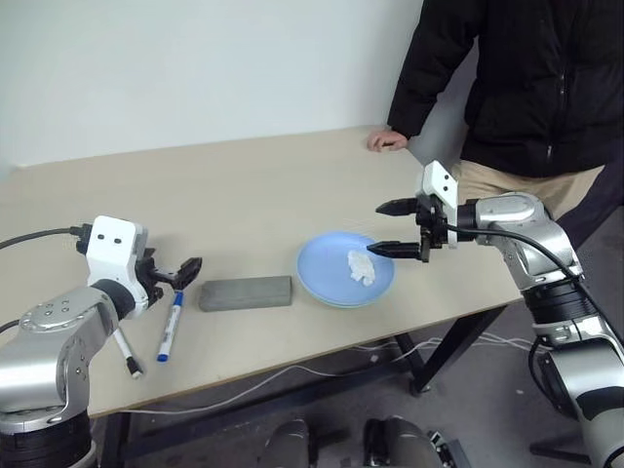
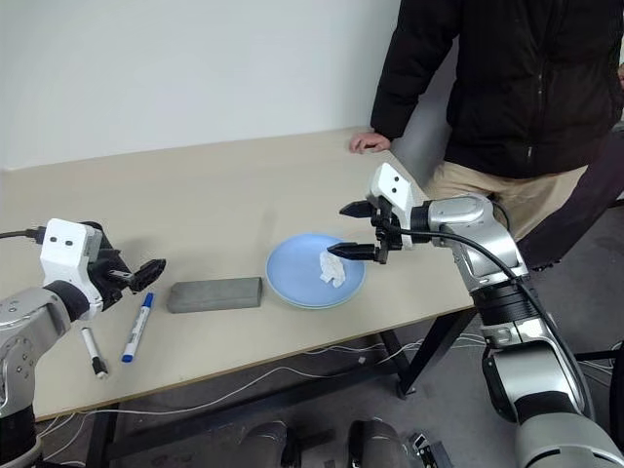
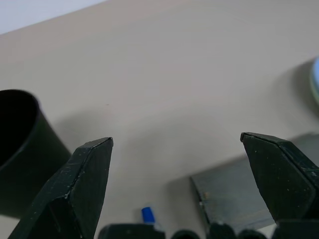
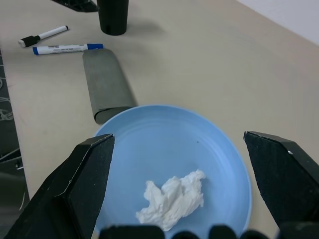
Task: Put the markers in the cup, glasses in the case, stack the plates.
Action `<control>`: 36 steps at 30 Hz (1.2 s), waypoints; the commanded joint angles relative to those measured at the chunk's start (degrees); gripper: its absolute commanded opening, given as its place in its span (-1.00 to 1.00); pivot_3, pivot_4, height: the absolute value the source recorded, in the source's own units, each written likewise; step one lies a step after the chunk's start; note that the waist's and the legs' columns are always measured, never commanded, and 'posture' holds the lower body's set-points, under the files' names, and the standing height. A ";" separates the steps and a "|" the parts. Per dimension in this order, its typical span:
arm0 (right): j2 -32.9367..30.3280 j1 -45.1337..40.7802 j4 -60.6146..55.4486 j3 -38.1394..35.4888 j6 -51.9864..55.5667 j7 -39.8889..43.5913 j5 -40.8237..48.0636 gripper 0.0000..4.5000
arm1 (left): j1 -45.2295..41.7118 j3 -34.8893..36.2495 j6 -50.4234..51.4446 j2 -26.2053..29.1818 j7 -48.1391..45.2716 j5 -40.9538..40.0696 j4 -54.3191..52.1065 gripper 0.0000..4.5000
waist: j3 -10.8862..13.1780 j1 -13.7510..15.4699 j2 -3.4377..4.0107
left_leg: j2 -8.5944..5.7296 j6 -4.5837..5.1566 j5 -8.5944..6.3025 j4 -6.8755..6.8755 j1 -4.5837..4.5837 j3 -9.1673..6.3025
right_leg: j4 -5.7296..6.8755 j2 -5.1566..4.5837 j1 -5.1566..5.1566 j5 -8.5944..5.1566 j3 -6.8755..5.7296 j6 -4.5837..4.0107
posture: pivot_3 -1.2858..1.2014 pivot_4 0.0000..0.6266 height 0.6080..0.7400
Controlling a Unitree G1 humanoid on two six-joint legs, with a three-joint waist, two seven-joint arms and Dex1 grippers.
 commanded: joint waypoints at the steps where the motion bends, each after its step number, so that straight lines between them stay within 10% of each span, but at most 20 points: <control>1: -0.58 -0.45 -0.86 -1.39 -0.62 0.37 0.01 1.00 | 1.56 1.68 2.04 0.91 2.36 1.35 -0.08 0.99 | 0.00 -0.03 0.00 | 0.00 0.00 0.00 0.00 0.02 0.03 | 0.00 0.00 -0.01 0.00 0.00 0.00 | 0.03 -1.00 0.41; 15: -0.63 -0.21 -1.05 -1.53 -0.23 -0.10 -0.01 1.00 | -3.43 -3.14 24.39 1.10 6.06 0.21 4.62 0.99 | 0.00 0.03 0.00 | 0.09 -0.05 0.03 -0.01 0.06 0.02 | -0.07 -0.05 0.02 0.00 -0.03 0.00 | 0.03 -1.00 0.41; 36: -1.02 1.59 -4.72 -2.16 2.04 -1.83 0.52 1.00 | -13.06 -9.91 30.91 2.36 13.10 -0.14 18.19 0.99 | 0.00 -0.01 0.00 | -0.02 -0.17 0.06 -0.30 0.71 -0.09 | -0.13 -0.07 0.45 0.15 -0.12 -0.23 | 0.03 -1.00 0.41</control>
